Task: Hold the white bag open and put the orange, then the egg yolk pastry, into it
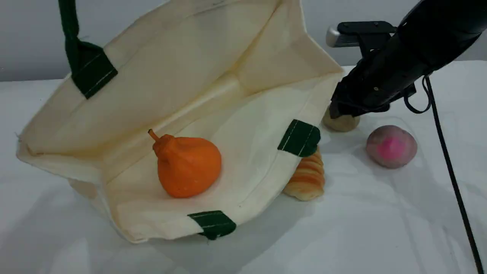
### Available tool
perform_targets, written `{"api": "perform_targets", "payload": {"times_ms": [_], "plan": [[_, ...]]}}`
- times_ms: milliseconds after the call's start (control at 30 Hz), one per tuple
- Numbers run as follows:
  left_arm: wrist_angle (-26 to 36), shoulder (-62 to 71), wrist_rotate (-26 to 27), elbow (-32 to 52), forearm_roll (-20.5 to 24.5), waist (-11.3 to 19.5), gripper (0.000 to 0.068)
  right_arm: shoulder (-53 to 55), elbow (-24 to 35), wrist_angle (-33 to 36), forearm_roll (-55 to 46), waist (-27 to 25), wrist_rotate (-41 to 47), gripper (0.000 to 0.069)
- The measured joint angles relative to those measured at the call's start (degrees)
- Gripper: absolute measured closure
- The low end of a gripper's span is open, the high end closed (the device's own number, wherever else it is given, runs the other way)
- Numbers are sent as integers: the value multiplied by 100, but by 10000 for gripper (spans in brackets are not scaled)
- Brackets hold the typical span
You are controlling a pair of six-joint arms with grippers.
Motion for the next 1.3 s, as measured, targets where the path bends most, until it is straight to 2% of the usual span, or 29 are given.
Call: {"api": "perform_targets", "payload": {"times_ms": [67, 167, 467, 733, 900, 1133, 1233, 1300], "plan": [[0, 0, 0, 0, 0, 0, 617, 0, 0, -19, -19, -27, 0, 552], [0, 0, 0, 0, 0, 0, 617, -27, 6, 50, -19, -112, 0, 555], [-5, 0, 0, 0, 28, 0, 617, -430, 27, 902, -65, -724, 0, 555], [-9, 0, -5, 0, 28, 0, 617, -667, 128, 1401, -622, -1065, 251, 555], [-12, 0, 0, 0, 28, 0, 617, -960, 394, 1479, -1052, -1364, 546, 555], [-16, 0, 0, 0, 28, 0, 617, -1715, 887, 2339, -1259, -1906, 713, 555], [-23, 0, 0, 0, 28, 0, 617, -2015, 1080, 2531, -1265, -1946, 713, 555], [-30, 0, 0, 0, 28, 0, 617, -2593, 1387, 2671, -1242, -1932, 702, 555]]}}
